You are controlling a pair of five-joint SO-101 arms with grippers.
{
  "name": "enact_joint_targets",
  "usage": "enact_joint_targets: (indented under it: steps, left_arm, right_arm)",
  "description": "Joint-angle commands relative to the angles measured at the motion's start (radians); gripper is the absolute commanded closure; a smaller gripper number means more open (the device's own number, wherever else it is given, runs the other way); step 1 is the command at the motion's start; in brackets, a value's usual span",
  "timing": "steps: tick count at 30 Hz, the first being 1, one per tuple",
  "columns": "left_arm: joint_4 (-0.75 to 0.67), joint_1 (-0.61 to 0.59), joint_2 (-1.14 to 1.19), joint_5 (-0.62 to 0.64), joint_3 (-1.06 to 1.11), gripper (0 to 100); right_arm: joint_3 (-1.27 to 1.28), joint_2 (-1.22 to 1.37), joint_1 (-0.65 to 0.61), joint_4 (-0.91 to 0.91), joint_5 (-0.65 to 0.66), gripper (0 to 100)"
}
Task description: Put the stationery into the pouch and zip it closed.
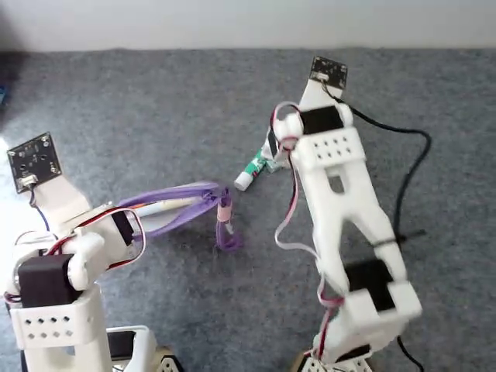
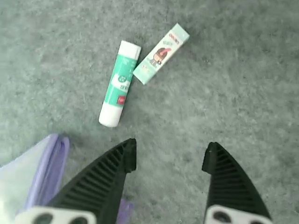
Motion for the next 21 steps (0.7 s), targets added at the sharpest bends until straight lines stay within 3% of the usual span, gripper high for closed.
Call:
enact_joint_targets:
  steps: [1,12,21]
  left_arm:
    - [-0.009,-0.003,-0.005,0.006,-0.005,99]
    - [-0.014,-0.005,-0.006,0.006,0.025,99]
    - [-0.015,0.0,-0.006,0.006,0.028,99]
  right_arm:
    - [-0.258,0.166,0.01,0.047,-0.015,75.8]
    - [-0.764,0.621,0.053,0.099,-0.008,75.7]
    - [-0.936,0.854,0.101,0.097,0.029,75.7]
